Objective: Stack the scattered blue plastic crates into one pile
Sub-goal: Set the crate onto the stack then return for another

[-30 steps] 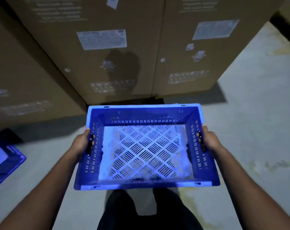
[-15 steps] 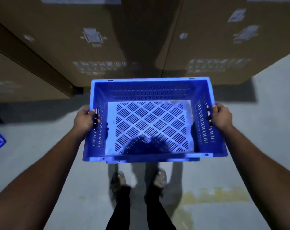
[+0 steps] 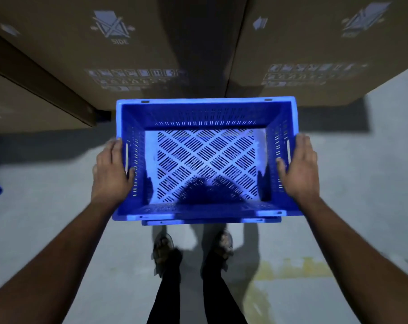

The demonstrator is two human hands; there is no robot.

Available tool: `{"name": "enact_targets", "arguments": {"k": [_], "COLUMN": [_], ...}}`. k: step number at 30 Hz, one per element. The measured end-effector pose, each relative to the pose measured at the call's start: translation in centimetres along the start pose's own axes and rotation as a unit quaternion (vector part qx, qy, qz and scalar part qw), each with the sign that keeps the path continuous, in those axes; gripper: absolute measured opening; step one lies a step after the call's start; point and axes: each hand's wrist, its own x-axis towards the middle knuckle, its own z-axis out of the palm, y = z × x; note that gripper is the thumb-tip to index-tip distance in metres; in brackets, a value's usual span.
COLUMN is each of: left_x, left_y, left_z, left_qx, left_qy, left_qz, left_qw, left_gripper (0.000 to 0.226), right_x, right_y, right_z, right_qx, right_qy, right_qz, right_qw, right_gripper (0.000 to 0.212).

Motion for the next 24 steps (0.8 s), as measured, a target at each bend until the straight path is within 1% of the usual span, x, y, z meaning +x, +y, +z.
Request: {"name": "enact_targets", "arguments": {"k": [2, 3, 5, 7, 10, 13, 15, 17, 18, 19, 21, 24], "left_x": [-0.8, -0.9, -1.1, -1.0, -0.9, -1.9, -3.8, -6.2, -7.3, -8.1, -8.4, -7.9], "left_y": [0.3, -0.1, -0.7, -1.2, -1.8, -1.6, -0.4, 0.8, 1.1, 1.2, 1.0, 0.4], "left_z": [0.5, 1.2, 1.9, 2.5, 2.7, 2.4, 2.6, 3.7, 4.5, 5.3, 5.9, 6.0], "left_qx": [0.055, 0.065, 0.07, 0.062, 0.046, 0.076, 0.081, 0.105, 0.134, 0.157, 0.165, 0.171], "left_qy": [0.005, 0.002, -0.008, -0.02, -0.031, -0.009, 0.001, -0.043, -0.072, -0.087, -0.085, -0.066], "left_qz": [0.058, 0.072, 0.065, 0.052, 0.061, 0.107, 0.174, 0.274, 0.306, 0.317, 0.3, 0.277], "left_qw": [0.997, 0.995, 0.995, 0.997, 0.997, 0.991, 0.981, 0.955, 0.94, 0.931, 0.936, 0.943], "left_gripper": [0.087, 0.09, 0.097, 0.102, 0.104, 0.089, 0.086, 0.089, 0.091, 0.094, 0.094, 0.096], "right_x": [-1.9, -2.4, -2.6, -2.3, -2.0, -3.4, -5.2, -7.8, -9.0, -9.9, -11.0, -11.7], "right_y": [0.1, 0.4, 1.1, 1.7, 2.0, 1.2, -0.4, -2.4, -3.2, -3.8, -4.4, -4.4], "right_z": [0.7, 1.0, 1.5, 1.5, 0.8, 0.4, 0.8, 1.8, 2.5, 3.3, 4.3, 5.5], "right_qx": [-0.097, -0.124, -0.149, -0.158, -0.174, -0.193, -0.16, -0.16, -0.169, -0.177, -0.19, -0.178], "right_qy": [-0.027, -0.04, -0.056, -0.066, -0.068, -0.061, -0.073, -0.113, -0.126, -0.128, -0.129, -0.096], "right_qz": [-0.062, -0.069, -0.058, -0.06, -0.085, -0.119, -0.177, -0.257, -0.283, -0.295, -0.299, -0.3], "right_qw": [0.993, 0.989, 0.986, 0.983, 0.979, 0.972, 0.968, 0.946, 0.936, 0.93, 0.926, 0.932], "right_gripper": [0.088, 0.094, 0.105, 0.109, 0.105, 0.093, 0.084, 0.08, 0.079, 0.079, 0.081, 0.068]}}
